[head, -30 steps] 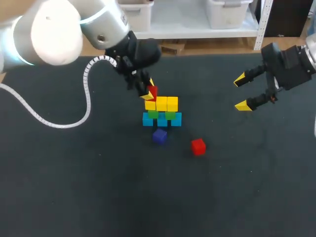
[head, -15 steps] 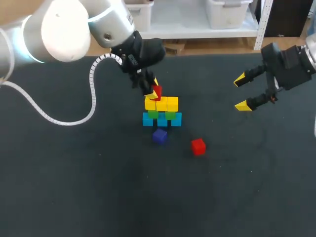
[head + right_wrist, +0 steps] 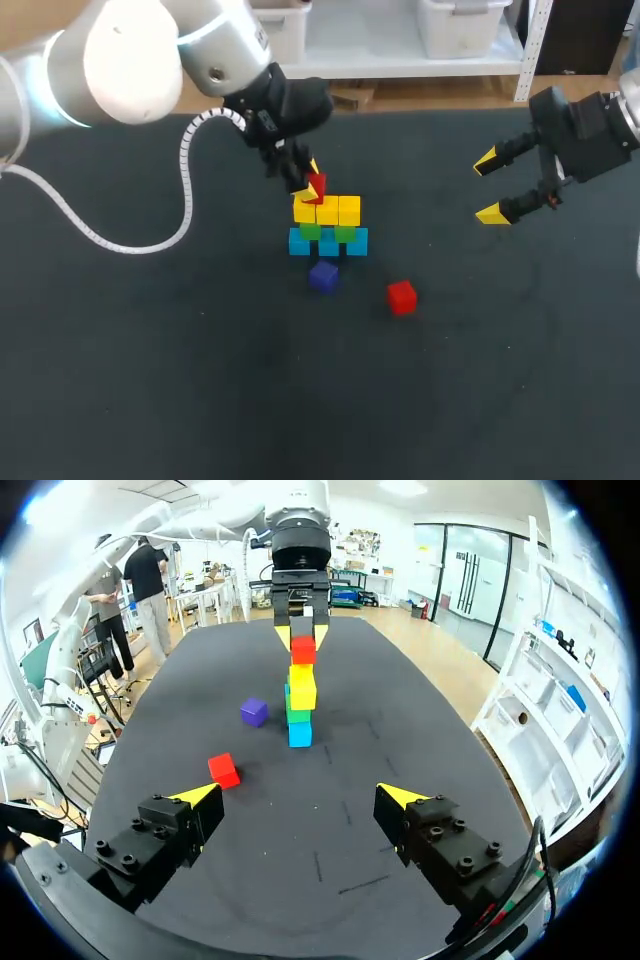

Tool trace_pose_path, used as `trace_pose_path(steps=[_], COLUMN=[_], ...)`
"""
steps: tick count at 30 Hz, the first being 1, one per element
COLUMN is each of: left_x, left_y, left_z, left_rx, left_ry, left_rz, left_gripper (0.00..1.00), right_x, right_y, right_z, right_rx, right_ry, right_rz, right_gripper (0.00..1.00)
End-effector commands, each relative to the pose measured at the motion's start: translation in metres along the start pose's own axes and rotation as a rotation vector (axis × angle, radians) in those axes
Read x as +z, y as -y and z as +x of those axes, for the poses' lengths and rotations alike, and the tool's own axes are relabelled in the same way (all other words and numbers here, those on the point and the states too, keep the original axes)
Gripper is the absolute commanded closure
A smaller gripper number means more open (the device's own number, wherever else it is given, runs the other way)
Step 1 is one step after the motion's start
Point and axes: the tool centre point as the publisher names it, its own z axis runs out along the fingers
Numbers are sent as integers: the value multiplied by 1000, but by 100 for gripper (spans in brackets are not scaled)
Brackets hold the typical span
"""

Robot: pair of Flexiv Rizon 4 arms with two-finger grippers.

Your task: Place the blue cubes, place green cubes on the blue cubes, place the yellow cubes on the green cubes, then place the red cubes on the yellow cubes, and place purple cube on the red cubes.

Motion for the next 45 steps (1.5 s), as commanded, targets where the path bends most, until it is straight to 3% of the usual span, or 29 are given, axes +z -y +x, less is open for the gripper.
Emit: trace_pose_path(steps=[1,17,24,37,45], left_x=[0,3,5,5,7], left_y=[-2,-1,-2,-4,-3], left_z=[1,0,1,0,0], left_rx=[2,1,2,2,5], left_ry=[1,5,2,6,12], left_rz=[5,17,22,24,28], left_gripper=[100,100,92,91,83], right_x=[1,1,1,1,1], right_y=[1,1,1,1,1], right_z=[0,0,0,0,0], right_rx=[-1,-1,-1,-1,-1], right_ry=[3,3,3,3,3], right_rz=[-1,-1,-1,-1,-1], right_gripper=[0,0,0,0,0])
